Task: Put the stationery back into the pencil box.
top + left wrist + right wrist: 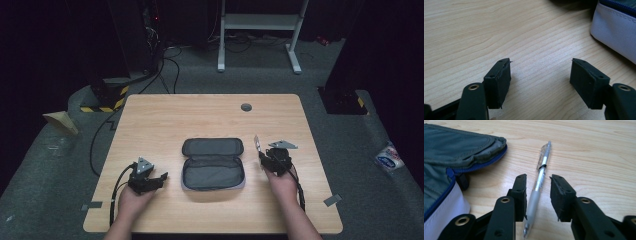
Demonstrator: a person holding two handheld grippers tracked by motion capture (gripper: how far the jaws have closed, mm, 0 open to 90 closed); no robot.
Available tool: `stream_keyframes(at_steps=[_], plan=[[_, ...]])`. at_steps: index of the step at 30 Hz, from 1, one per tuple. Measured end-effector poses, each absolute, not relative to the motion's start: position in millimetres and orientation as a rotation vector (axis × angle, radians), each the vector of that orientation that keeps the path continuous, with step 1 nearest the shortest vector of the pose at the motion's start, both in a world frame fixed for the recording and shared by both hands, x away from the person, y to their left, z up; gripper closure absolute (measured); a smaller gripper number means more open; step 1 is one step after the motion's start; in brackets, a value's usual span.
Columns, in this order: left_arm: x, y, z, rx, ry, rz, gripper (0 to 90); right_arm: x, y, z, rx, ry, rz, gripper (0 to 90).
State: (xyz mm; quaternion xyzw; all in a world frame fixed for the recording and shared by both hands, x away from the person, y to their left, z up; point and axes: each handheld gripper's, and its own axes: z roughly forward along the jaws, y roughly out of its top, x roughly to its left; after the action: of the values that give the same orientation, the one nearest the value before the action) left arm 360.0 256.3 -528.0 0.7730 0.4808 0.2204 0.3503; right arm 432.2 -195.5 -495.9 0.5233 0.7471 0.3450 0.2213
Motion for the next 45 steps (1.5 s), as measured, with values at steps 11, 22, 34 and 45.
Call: stream_keyframes(at_steps=[11,22,34,45], plan=[[359.7,256.0,-528.0,2.0,1.25,0.57,33.0,457.7,-184.1,-504.0,1.526,2.094,0.873,65.1],[359.7,256.0,-528.0,2.001,1.249,0.57,32.9,464.8,-178.8,-510.8,1.505,2.132,0.787,68.5],[359.9,256.0,-528.0,2.001,1.248,0.57,32.8,467.7,-176.2,-507.5,1.516,2.149,0.729,78.6],[360.0,256.0,-528.1,2.002,1.246,0.573,32.6,461.4,-175.9,-499.9,1.464,2.157,0.747,78.6]])
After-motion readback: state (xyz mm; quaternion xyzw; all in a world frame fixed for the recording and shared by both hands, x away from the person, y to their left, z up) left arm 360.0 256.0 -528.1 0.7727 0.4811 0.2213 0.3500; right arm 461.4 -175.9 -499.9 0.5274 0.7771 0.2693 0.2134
